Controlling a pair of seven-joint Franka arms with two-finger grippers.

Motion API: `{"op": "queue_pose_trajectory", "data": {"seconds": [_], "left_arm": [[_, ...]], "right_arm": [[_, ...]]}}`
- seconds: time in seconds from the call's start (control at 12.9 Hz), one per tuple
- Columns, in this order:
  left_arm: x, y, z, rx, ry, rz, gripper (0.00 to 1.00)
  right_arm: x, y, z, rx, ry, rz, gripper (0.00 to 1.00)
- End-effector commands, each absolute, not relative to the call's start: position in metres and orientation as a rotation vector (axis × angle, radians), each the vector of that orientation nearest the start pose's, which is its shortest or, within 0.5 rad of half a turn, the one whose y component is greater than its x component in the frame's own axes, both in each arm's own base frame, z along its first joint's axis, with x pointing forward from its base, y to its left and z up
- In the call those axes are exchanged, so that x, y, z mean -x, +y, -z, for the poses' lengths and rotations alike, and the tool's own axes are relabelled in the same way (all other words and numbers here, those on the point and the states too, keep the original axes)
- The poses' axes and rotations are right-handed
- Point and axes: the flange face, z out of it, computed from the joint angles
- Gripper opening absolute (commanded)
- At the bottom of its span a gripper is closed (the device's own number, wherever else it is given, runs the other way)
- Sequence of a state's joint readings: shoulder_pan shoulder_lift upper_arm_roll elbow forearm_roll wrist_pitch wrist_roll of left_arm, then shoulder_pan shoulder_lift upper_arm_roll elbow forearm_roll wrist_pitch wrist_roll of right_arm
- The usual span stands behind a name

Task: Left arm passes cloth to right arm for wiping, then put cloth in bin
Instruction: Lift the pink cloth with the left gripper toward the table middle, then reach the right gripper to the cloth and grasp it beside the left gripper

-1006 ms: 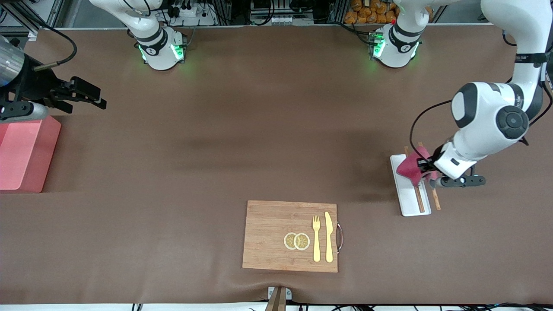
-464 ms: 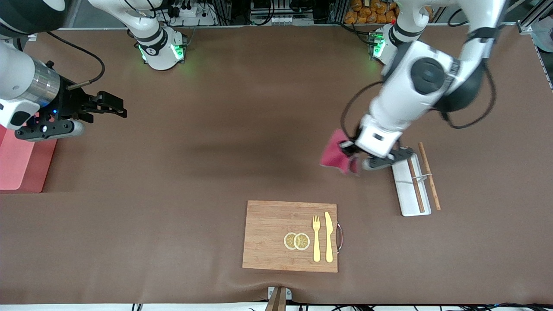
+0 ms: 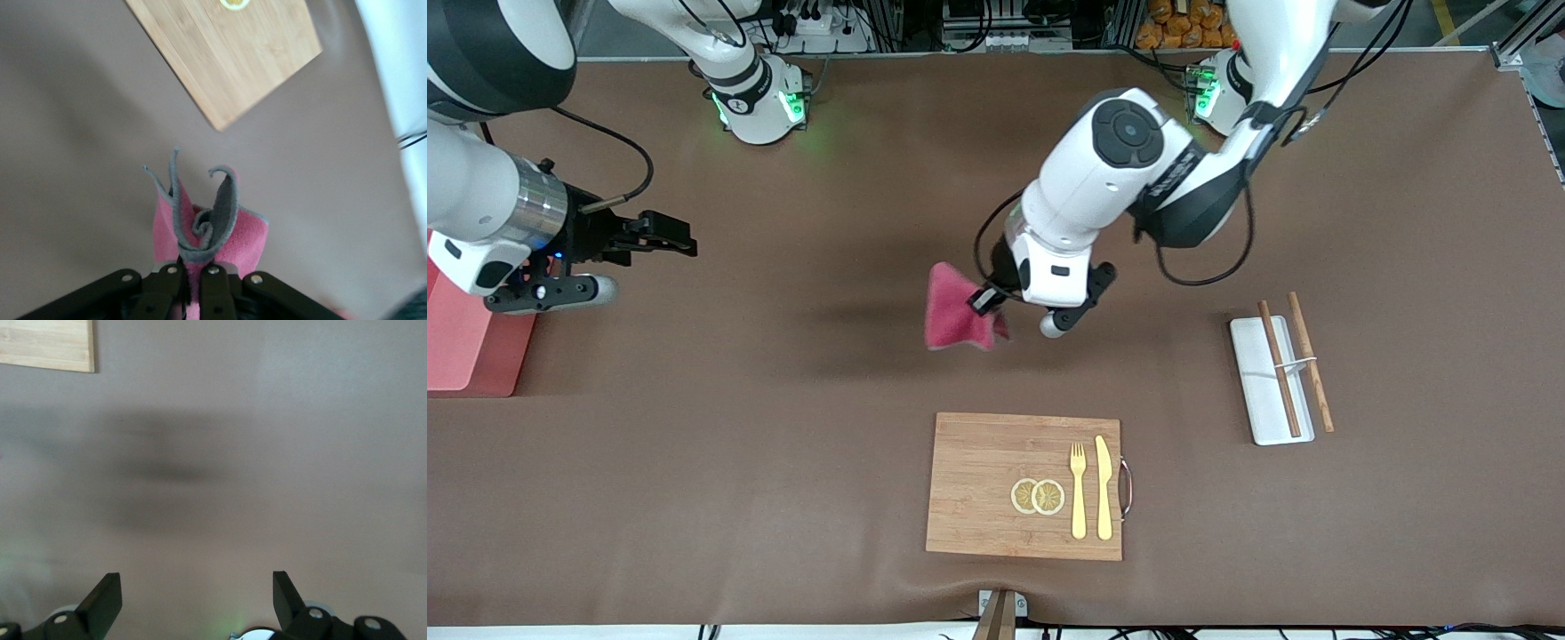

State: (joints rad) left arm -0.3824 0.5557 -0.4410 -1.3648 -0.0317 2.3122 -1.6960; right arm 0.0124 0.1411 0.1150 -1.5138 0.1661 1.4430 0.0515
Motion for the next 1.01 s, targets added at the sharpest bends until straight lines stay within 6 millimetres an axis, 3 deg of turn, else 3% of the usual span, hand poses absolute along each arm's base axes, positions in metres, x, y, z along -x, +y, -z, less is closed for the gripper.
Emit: {"op": "queue_pose_trajectory", "data": {"seconds": [0.0, 0.08, 0.23, 0.39, 0.46, 0.62, 0.93], "left_arm": [[-0.564, -0.509, -0.47, 3.03, -2.146, -0.216, 0.0], [-0.561, -0.517, -0.47, 2.975, -2.269, -0.198, 0.0], [-0.555, -0.535, -0.468, 2.778, -2.617, -0.235, 0.0], [-0.548, -0.545, -0.464, 2.675, -2.742, -0.264, 0.0], [-0.546, -0.547, -0.463, 2.662, -2.75, -0.266, 0.0], [-0.542, -0.552, -0.463, 2.631, -2.776, -0.291, 0.0], [-0.545, -0.55, -0.469, 2.571, -2.87, -0.331, 0.0]], "right_arm": [[-0.574, 0.086, -0.552, 2.853, -0.067, -0.396, 1.0], [-0.579, 0.083, -0.538, 2.79, -0.024, -0.432, 1.0], [-0.595, 0.054, -0.509, 2.682, 0.108, -0.49, 1.0], [-0.607, 0.029, -0.49, 2.534, 0.205, -0.503, 1.0], [-0.608, 0.03, -0.49, 2.496, 0.204, -0.495, 1.0], [-0.615, 0.043, -0.493, 2.463, 0.188, -0.438, 1.0], [-0.627, 0.118, -0.502, 2.462, -0.134, -0.214, 1.0]]}}
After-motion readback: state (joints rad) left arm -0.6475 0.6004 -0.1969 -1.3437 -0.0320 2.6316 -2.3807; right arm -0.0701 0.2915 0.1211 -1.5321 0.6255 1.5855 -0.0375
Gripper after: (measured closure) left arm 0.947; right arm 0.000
